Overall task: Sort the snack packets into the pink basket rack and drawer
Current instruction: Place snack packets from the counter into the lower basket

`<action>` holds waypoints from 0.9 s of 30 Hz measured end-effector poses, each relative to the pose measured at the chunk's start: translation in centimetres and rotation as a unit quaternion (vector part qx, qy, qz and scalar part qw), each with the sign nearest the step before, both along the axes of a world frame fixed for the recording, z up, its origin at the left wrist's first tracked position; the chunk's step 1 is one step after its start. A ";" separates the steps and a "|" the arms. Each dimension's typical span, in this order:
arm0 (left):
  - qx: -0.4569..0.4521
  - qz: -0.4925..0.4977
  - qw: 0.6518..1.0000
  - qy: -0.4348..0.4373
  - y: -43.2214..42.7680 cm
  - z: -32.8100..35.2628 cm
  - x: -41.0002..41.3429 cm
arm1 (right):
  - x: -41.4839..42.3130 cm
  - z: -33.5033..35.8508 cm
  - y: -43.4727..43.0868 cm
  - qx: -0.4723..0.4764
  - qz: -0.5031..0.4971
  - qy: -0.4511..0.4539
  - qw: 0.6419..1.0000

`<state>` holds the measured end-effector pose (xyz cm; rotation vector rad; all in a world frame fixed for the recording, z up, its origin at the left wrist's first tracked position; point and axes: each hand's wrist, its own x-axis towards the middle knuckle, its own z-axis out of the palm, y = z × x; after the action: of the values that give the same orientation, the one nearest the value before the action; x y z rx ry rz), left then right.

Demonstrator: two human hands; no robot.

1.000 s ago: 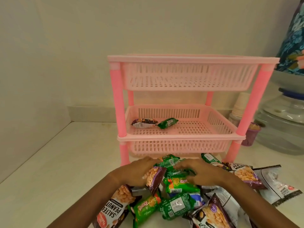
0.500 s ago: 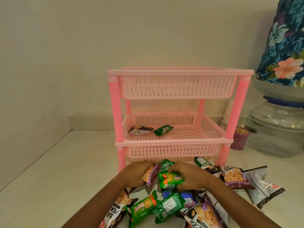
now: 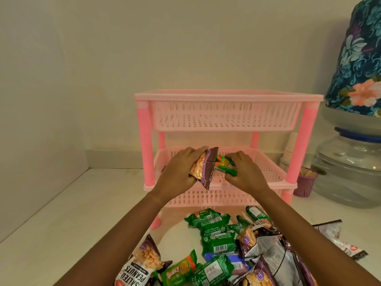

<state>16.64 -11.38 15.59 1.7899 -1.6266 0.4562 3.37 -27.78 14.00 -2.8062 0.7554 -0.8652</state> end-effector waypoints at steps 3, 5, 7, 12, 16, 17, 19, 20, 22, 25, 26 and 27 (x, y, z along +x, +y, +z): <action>0.030 0.034 0.988 -0.146 -1.5 -0.2 1.2 | 1.5 -0.4 -0.7 -0.012 -0.050 0.058 0.997; 0.067 0.054 0.977 -0.198 -2.6 -0.8 2.3 | 2.3 -1.0 -1.1 -0.022 -0.077 0.072 0.994; 0.128 0.088 0.965 -0.210 -3.7 -1.9 3.2 | 3.0 -1.6 -1.4 -0.016 -0.101 0.077 0.992; 0.195 0.142 0.969 -0.047 -5.1 -3.7 3.6 | 3.0 -2.9 -1.5 0.022 -0.105 0.065 0.992; 0.140 0.111 0.984 0.020 -4.9 -4.7 1.1 | 1.5 -3.7 -0.3 0.042 -0.057 -0.008 0.997; 0.109 0.089 0.990 -0.017 -4.7 -5.2 0.4 | 0.9 -3.9 0.2 0.036 -0.041 -0.031 0.998; 0.085 0.019 0.991 -0.105 -3.8 -6.2 -1.0 | -0.4 -4.4 1.4 0.008 -0.005 -0.063 0.998; 0.094 -0.021 0.983 -0.154 -3.2 -6.7 -1.7 | -1.0 -4.7 2.1 -0.002 0.016 -0.071 0.997; 0.134 -0.083 0.960 -0.232 -2.1 -8.0 -2.5 | -2.3 -5.4 3.4 0.004 0.054 -0.061 0.997; 0.251 -0.065 0.952 -0.164 -0.6 -9.5 -3.3 | -3.5 -6.7 4.9 0.054 0.092 0.046 0.993; 0.295 -0.040 0.949 -0.107 -0.3 -10.0 -3.4 | -3.8 -7.1 5.2 0.067 0.093 0.097 0.989; 0.336 -0.020 0.940 -0.051 0.1 -10.4 -3.4 | -4.0 -7.5 5.5 0.074 0.089 0.145 0.983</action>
<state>13.24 -11.32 5.18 2.2330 -2.0491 -0.0498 -0.58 -22.32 6.50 -2.8403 0.5616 -0.3608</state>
